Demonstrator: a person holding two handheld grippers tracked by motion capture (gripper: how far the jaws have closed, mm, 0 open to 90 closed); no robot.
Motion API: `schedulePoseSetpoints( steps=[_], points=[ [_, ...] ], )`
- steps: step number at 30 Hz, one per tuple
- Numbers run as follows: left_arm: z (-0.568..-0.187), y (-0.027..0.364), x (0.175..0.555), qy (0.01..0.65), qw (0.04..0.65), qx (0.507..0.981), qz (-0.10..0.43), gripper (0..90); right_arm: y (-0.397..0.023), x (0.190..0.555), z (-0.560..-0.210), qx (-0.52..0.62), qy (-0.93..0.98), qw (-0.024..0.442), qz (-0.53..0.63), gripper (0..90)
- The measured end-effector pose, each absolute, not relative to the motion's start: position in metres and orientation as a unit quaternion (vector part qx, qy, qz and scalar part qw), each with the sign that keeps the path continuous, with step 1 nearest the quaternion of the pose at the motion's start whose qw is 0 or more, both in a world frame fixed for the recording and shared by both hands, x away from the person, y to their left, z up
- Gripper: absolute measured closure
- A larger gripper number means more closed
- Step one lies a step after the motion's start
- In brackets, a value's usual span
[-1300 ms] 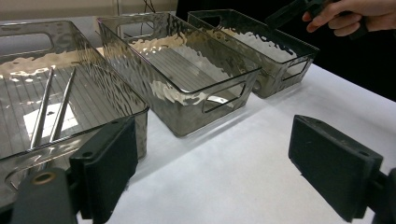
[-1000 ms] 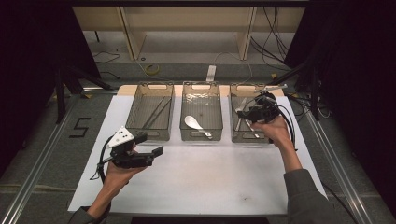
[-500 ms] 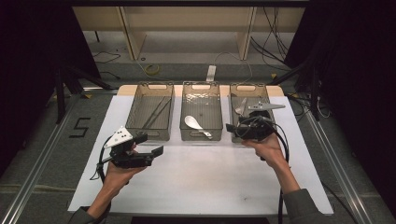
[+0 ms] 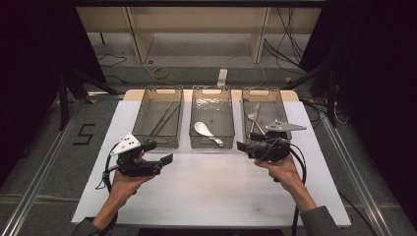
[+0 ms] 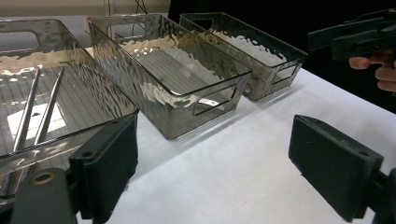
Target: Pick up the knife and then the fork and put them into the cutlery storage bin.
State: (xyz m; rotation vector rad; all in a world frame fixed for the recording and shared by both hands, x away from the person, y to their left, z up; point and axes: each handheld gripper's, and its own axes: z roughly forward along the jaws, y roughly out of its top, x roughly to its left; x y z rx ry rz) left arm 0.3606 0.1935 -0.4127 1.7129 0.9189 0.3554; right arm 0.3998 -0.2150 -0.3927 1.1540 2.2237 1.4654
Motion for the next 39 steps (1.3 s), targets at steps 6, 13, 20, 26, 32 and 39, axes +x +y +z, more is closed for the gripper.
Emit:
schedulePoseSetpoints(
  steps=[6,13,20,26,32,39],
  points=[
    [-0.413,0.195,0.359,0.389,0.552,0.722,0.149,15.1,-0.216,0.389,-0.397,0.391,0.756,0.122,0.511,30.2],
    [-0.412,0.194,0.359,0.386,0.553,0.723,0.147,15.1,-0.217,0.378,-0.404,0.383,0.753,0.128,0.519,29.4],
    [-0.412,0.194,0.358,0.382,0.553,0.726,0.144,15.1,-0.217,0.364,-0.409,0.375,0.755,0.142,0.518,28.6],
    [-0.413,0.193,0.358,0.378,0.553,0.729,0.14,15.1,-0.221,0.352,-0.415,0.375,0.747,0.15,0.527,27.0],
    [-0.413,0.192,0.358,0.373,0.553,0.732,0.137,15.1,-0.227,0.342,-0.42,0.371,0.746,0.16,0.53,25.1],
    [-0.413,0.192,0.357,0.371,0.552,0.735,0.134,15.1,-0.232,0.334,-0.423,0.375,0.745,0.165,0.527,24.0]
  ],
)
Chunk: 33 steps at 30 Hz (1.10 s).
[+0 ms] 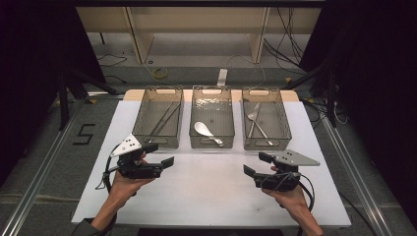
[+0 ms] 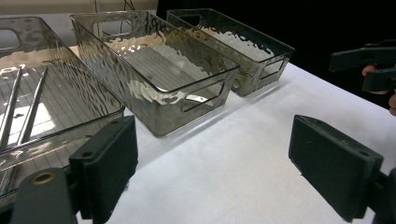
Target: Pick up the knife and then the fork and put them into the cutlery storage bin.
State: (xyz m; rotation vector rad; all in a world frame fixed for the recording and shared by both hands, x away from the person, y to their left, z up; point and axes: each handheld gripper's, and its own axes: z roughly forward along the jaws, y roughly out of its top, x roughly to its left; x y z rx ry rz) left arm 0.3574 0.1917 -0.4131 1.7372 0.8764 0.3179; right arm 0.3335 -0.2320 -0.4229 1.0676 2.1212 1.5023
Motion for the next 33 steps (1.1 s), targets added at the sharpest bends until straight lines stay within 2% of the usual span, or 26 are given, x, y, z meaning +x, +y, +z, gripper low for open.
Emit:
schedulePoseSetpoints(
  steps=[33],
  points=[
    [-0.4136,0.1914,0.3569,0.369,0.551,0.736,0.134,15.1,-0.2377,0.3259,-0.4272,0.383,0.744,0.187,0.514,21.7]
  ],
)
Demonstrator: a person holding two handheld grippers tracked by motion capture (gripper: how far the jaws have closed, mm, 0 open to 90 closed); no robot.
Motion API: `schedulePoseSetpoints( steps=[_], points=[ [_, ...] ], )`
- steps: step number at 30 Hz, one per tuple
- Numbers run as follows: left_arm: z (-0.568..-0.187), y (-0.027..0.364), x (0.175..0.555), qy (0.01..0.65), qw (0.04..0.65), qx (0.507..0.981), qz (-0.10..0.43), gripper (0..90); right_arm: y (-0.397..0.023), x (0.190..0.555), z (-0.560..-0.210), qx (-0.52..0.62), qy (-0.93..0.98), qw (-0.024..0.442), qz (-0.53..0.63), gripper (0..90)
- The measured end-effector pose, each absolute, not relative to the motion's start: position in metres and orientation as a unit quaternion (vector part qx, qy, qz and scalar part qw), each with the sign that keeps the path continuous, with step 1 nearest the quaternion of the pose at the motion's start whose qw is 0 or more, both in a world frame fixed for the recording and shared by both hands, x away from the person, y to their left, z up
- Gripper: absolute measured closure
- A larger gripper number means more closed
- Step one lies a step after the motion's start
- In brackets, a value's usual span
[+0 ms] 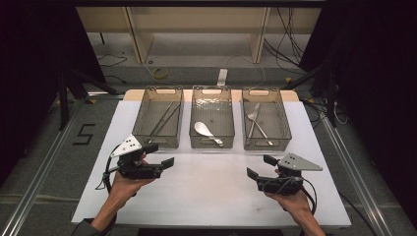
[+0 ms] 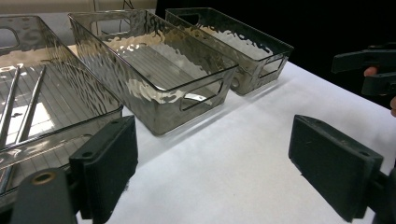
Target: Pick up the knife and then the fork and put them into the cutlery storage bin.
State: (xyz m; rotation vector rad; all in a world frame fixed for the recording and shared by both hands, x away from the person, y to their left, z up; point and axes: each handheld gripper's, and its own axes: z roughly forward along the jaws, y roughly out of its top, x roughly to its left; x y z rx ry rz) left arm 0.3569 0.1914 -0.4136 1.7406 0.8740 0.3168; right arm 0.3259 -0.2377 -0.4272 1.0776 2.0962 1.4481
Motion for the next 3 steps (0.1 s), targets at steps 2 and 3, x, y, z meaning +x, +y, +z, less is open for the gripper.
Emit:
schedulePoseSetpoints(
  steps=[2,3],
  points=[
    [-0.4137,0.1913,0.3569,0.369,0.551,0.736,0.134,15.1,-0.2379,0.3261,-0.4271,0.383,0.744,0.187,0.514,21.6],
    [-0.4137,0.1913,0.3569,0.369,0.551,0.736,0.134,15.1,-0.238,0.3261,-0.4271,0.383,0.744,0.187,0.514,21.4]
  ],
)
